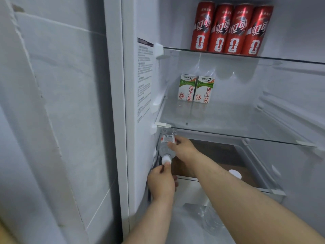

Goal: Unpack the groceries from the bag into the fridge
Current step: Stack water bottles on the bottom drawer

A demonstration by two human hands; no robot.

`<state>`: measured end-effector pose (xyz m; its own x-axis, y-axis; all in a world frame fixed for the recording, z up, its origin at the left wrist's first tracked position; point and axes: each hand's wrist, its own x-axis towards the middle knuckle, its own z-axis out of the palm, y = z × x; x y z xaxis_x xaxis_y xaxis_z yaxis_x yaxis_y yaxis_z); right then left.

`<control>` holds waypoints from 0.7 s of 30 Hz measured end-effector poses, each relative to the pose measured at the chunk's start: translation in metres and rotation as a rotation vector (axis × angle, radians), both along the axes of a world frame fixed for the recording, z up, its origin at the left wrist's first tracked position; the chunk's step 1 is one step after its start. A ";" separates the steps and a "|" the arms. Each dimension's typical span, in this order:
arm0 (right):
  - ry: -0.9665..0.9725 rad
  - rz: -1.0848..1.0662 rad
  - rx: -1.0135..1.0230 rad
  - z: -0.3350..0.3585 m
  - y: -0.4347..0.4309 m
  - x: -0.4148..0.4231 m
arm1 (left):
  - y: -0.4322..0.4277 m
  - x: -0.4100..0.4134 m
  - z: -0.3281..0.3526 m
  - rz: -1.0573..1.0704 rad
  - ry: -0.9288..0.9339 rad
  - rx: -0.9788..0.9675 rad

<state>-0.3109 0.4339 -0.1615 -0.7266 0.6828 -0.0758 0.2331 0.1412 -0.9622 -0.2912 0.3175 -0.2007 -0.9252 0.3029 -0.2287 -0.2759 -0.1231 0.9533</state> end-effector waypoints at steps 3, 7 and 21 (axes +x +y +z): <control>-0.013 0.010 -0.009 -0.002 0.004 -0.009 | 0.003 -0.002 0.006 0.006 -0.083 0.024; 0.000 0.003 -0.002 -0.003 0.009 -0.018 | 0.003 -0.005 0.015 -0.056 -0.175 0.056; -0.066 0.002 0.056 0.011 0.019 -0.029 | -0.007 -0.009 -0.005 -0.299 1.052 -0.821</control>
